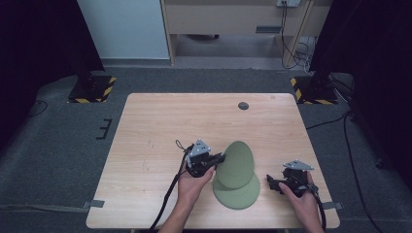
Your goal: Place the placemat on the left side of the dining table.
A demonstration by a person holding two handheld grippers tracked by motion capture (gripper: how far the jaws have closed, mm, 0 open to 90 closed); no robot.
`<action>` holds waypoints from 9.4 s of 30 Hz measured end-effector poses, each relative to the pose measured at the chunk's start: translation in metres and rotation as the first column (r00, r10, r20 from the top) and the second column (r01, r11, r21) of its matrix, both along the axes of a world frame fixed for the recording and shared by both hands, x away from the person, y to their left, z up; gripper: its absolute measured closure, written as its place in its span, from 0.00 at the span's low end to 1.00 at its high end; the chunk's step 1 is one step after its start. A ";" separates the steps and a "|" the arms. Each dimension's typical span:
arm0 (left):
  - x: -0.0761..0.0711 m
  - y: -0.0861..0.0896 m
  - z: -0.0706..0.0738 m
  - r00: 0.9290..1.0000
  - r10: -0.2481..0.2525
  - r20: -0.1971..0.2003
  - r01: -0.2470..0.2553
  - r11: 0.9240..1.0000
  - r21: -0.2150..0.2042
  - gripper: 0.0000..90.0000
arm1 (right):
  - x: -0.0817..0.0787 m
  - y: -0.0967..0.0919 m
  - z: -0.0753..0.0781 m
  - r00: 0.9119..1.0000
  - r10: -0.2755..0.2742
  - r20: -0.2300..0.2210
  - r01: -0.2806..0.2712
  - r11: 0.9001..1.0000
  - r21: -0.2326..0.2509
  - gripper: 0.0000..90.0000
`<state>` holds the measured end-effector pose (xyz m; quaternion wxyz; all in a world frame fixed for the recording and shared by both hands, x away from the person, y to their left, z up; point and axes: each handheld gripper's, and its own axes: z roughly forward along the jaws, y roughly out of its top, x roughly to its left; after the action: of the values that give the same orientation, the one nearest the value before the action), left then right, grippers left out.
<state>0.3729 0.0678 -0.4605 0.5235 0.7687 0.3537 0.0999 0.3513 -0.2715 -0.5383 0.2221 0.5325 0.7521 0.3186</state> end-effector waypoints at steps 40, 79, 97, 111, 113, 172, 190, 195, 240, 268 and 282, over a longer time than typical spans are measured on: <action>0.039 0.034 0.062 0.989 0.120 0.084 -0.124 0.991 0.041 0.95 | 0.005 -0.001 0.000 1.000 -0.001 -0.004 0.001 1.000 -0.006 0.03; 0.050 0.075 0.077 0.970 0.217 0.110 -0.226 0.971 0.073 0.95 | 0.007 0.000 -0.001 1.000 0.001 -0.006 -0.002 1.000 -0.008 0.03; 0.050 0.095 0.073 0.960 0.260 0.106 -0.268 0.960 0.079 0.95 | 0.008 0.001 -0.001 1.000 -0.001 -0.010 0.001 1.000 -0.009 0.01; 0.048 0.112 0.074 0.950 0.294 0.106 -0.302 0.950 0.075 0.95 | 0.008 0.001 -0.001 1.000 0.002 -0.009 -0.002 1.000 -0.009 0.01; 0.048 0.114 0.074 0.949 0.295 0.106 -0.304 0.950 0.077 0.95 | 0.008 0.001 -0.001 1.000 0.001 -0.010 -0.001 1.000 -0.008 0.01; 0.032 0.180 0.051 0.916 0.390 0.093 -0.398 0.913 0.093 0.95 | 0.009 0.002 -0.001 1.000 0.002 -0.009 -0.002 1.000 -0.008 0.01; 0.029 0.192 0.042 0.909 0.410 0.078 -0.416 0.906 0.081 0.95 | 0.009 0.002 -0.001 1.000 0.002 -0.009 -0.002 1.000 -0.009 0.01; 0.029 0.196 0.040 0.906 0.416 0.075 -0.421 0.903 0.085 0.95 | 0.009 0.001 -0.001 1.000 0.002 -0.009 -0.002 1.000 -0.009 0.01; 0.025 0.231 0.032 0.878 0.474 0.069 -0.479 0.871 0.108 0.95 | 0.009 0.002 -0.001 1.000 0.002 -0.009 -0.002 1.000 -0.009 0.01; 0.061 0.266 0.012 0.857 0.515 0.020 -0.511 0.844 0.164 0.95 | 0.009 0.003 -0.001 1.000 0.001 -0.011 -0.001 1.000 -0.009 0.01; 0.085 0.286 -0.014 0.842 0.538 -0.032 -0.523 0.830 0.194 0.95 | 0.009 0.003 -0.001 1.000 -0.004 -0.011 0.004 1.000 -0.009 0.01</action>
<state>0.4581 0.3537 -0.4746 0.3888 0.6874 0.5647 0.2395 0.3605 -0.2683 -0.5390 0.2210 0.5346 0.7537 0.3119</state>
